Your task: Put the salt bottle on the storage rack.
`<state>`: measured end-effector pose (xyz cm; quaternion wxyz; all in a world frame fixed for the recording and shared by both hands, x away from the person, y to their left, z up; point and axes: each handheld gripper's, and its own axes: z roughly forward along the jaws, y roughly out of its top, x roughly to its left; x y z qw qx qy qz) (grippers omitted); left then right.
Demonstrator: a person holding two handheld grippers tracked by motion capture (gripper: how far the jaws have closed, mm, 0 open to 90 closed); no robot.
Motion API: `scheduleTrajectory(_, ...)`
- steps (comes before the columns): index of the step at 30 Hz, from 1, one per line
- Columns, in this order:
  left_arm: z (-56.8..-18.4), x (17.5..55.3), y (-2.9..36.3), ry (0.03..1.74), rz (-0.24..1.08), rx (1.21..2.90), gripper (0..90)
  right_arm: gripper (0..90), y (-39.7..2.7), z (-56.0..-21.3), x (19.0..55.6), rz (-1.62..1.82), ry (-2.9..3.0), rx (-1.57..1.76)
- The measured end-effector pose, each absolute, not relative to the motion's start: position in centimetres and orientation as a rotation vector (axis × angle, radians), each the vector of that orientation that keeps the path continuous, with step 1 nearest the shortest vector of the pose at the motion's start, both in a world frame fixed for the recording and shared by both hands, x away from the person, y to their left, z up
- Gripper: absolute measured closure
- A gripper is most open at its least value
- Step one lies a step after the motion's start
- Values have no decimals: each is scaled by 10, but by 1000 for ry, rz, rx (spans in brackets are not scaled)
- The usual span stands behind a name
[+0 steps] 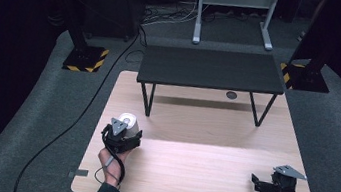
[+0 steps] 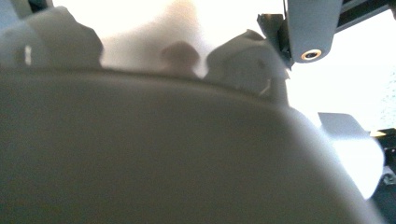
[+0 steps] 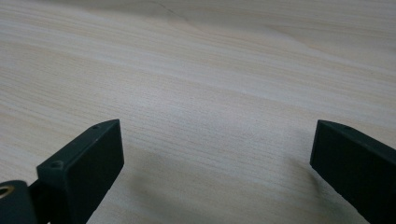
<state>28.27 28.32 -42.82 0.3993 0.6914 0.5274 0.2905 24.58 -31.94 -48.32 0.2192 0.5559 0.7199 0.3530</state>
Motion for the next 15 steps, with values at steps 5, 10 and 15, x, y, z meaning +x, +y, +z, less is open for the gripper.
scheduleTrajectory(5, -423, 287, 284, 1310, 710, 1752, 299, 14, -319, -483, 245, 975, 1991, 1536)
scheduleTrajectory(10, -418, 290, 282, 1295, 703, 1751, 299, 14, -319, -483, 245, 975, 1990, 1534)
scheduleTrajectory(15, -412, 293, 279, 1276, 703, 1762, 299, 14, -318, -483, 245, 971, 1993, 1531)
